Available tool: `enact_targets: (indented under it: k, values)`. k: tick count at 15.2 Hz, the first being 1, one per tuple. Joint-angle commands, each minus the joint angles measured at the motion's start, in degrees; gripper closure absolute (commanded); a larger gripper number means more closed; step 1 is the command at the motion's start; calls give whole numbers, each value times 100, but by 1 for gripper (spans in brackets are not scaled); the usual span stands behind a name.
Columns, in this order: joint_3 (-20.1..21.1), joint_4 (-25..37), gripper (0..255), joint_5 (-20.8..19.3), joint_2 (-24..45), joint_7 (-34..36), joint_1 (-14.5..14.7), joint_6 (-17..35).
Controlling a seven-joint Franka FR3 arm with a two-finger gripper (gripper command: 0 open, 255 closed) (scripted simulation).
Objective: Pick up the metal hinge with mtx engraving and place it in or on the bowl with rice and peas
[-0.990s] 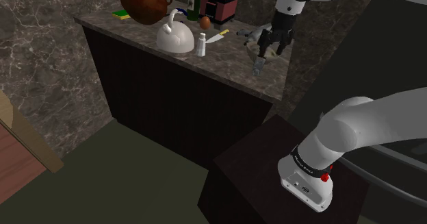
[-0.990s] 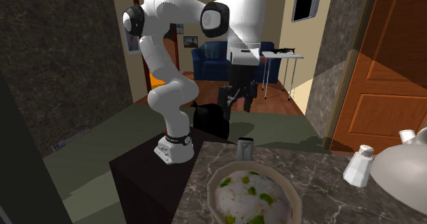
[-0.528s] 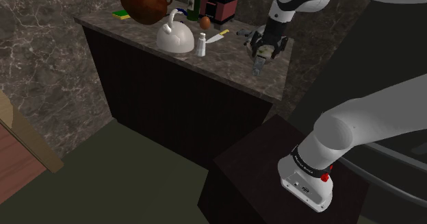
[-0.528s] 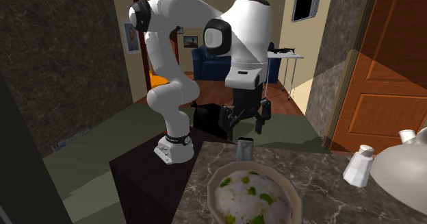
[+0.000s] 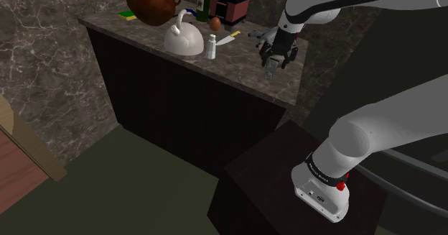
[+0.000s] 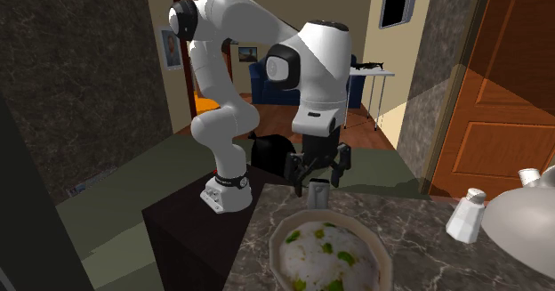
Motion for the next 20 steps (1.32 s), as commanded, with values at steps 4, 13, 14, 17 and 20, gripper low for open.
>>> enact_targets:
  k: [4,13,14,17,20]
  values:
    - [0,-5,0,0,2,0,0,9]
    - [0,-6,255,0,3,0,0,11]
    - [-1,-5,255,0,3,0,0,11]
    - [5,107,255,0,-53,4,0,-157]
    - [13,287,255,1,-120,7,1,-405]
